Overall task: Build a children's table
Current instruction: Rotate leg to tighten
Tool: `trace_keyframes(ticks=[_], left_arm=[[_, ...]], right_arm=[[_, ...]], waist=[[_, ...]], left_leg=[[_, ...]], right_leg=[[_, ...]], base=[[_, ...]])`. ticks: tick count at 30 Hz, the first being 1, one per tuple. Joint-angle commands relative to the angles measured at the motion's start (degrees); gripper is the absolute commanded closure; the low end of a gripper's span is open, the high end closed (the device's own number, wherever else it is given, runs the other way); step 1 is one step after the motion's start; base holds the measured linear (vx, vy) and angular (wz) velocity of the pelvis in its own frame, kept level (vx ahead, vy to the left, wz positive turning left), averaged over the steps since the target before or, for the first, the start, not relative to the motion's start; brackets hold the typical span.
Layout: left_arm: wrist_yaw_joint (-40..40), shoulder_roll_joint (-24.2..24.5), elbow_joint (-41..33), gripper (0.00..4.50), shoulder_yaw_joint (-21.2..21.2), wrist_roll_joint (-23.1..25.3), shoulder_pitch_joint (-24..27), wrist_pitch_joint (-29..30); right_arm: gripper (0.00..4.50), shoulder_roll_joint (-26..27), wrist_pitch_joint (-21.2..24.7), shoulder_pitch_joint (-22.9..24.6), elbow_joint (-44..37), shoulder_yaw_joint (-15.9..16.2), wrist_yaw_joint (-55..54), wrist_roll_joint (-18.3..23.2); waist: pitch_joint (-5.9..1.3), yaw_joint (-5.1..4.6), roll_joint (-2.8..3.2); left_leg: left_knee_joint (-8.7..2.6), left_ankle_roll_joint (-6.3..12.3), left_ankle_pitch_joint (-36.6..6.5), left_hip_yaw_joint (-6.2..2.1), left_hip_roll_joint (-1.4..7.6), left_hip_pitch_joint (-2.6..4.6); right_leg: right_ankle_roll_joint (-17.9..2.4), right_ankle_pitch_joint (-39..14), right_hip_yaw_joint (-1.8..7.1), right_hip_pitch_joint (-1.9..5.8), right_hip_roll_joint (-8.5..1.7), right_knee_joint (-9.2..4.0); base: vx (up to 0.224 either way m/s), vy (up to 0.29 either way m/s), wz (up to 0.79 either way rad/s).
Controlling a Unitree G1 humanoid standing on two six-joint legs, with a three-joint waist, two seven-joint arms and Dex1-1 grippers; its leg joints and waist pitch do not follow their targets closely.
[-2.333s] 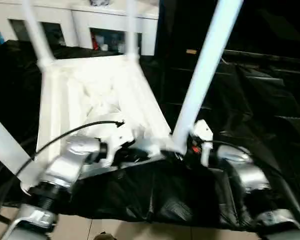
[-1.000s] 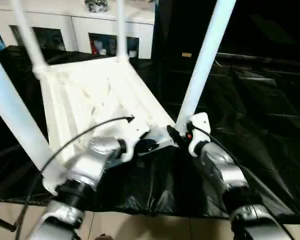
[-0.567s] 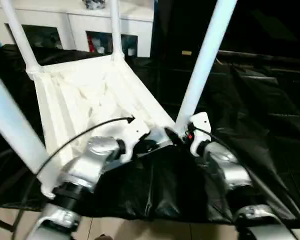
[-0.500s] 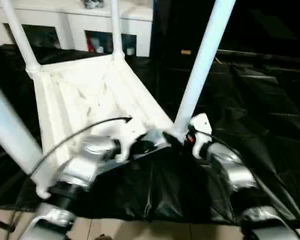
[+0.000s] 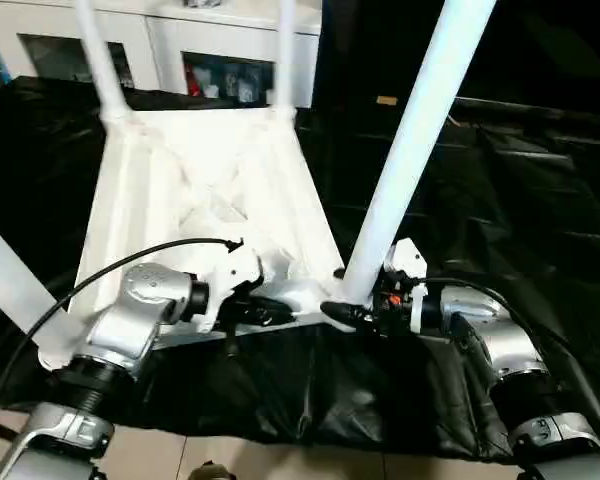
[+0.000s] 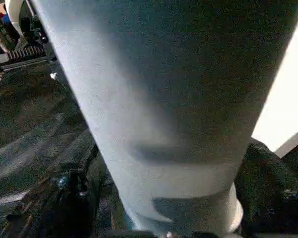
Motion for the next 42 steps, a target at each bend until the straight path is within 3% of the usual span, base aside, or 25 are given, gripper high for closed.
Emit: trace_keyframes(ticks=[1,4,5,9,15,25,29,31,36,42], left_arm=[[0.5,-2.3,-0.6,4.50,-2.2,-1.4,-1.0,-0.5],[-0.7,-1.4,0.0,4.50,-2.5,-1.4,-1.2,-0.9],[-1.5,-0.6,0.4,4.50,-2.7,-1.3,-1.3,-1.2],[-2.4,-0.1,0.9,4.50,-2.8,-1.3,-1.3,-1.7],[-2.0,-0.5,2.1,4.50,-2.5,-0.6,-1.2,-2.9],[0.3,-1.2,2.8,4.50,-1.9,-0.3,-1.0,-2.9],[8.3,-4.7,3.3,4.50,-1.2,1.7,-1.3,-1.3],[15.2,-9.0,3.8,4.50,-1.4,3.4,-1.7,0.3],[21.4,-14.8,3.6,4.50,-2.3,4.4,-2.0,2.5],[23.9,-17.9,3.5,4.50,-3.7,5.5,-1.9,2.9]], right_arm=[[0.96,1.6,0.4,0.2,-2.3,4.2,3.0,0.7],[1.03,1.0,1.2,0.3,-2.7,5.3,5.0,0.6],[1.03,0.6,1.7,0.6,-3.2,6.2,6.5,0.6],[1.33,0.5,2.6,1.4,-4.2,6.7,7.3,0.8],[1.75,0.7,3.0,2.9,-5.2,6.8,7.0,0.6],[1.81,2.2,3.0,3.4,-5.1,5.2,3.1,0.7],[1.82,5.7,0.4,2.5,0.1,2.4,-10.6,-2.8],[1.82,9.3,0.3,1.2,4.6,0.0,-22.1,-4.3],[1.83,15.0,1.0,-1.4,9.5,-2.9,-36.0,-4.5],[1.83,17.6,-0.8,-3.1,11.3,-1.9,-41.7,-7.2]], waist=[[-3.02,0.00,0.15],[-3.07,-0.02,0.05],[-3.17,0.12,0.38],[-3.18,0.39,0.45],[-3.07,1.05,0.42],[-2.92,1.26,0.44],[-2.56,1.03,0.38],[-2.19,0.47,0.34],[-2.21,-0.77,0.29],[-2.24,-1.37,0.47]], left_leg=[[-3.65,3.28,-10.3,0.39,1.27,0.77],[-3.55,3.53,-9.2,0.38,1.18,0.67],[-3.50,3.70,-8.8,0.37,1.17,0.70],[-3.38,3.88,-8.4,0.49,1.26,0.77],[-3.67,2.09,-12.1,0.36,1.29,0.81],[-3.92,1.09,-13.7,0.22,1.23,0.91],[-4.34,-0.78,-18.3,-0.10,1.16,1.18],[-4.68,-2.09,-21.6,-0.55,1.03,1.37],[-4.68,-1.82,-23.1,-0.87,0.83,1.24],[-4.68,-0.96,-23.6,-0.79,0.72,1.05]], right_leg=[[-14.2,-5.3,1.73,2.72,-2.39,-2.93],[-14.1,-4.4,1.71,2.80,-2.34,-2.81],[-14.1,-3.8,1.65,2.86,-2.26,-2.74],[-14.6,-2.4,1.59,2.76,-2.12,-2.54],[-13.4,-7.6,1.73,2.68,-2.37,-3.00],[-12.3,-10.5,1.83,2.52,-2.40,-3.26],[-10.1,-19.7,2.00,2.20,-2.88,-4.24],[-7.4,-27.8,1.93,1.82,-2.96,-5.13],[-5.2,-31.7,1.79,1.49,-2.86,-5.80],[-4.7,-30.1,1.84,1.18,-2.61,-5.87]], base=[[0.000,0.000,0.00],[0.000,0.000,0.00],[0.000,0.000,0.00],[0.000,0.000,0.00],[0.000,0.000,0.00],[0.000,0.000,0.00],[0.000,0.000,0.00],[0.000,0.000,0.00],[0.000,0.000,0.00],[0.000,0.000,0.00]])
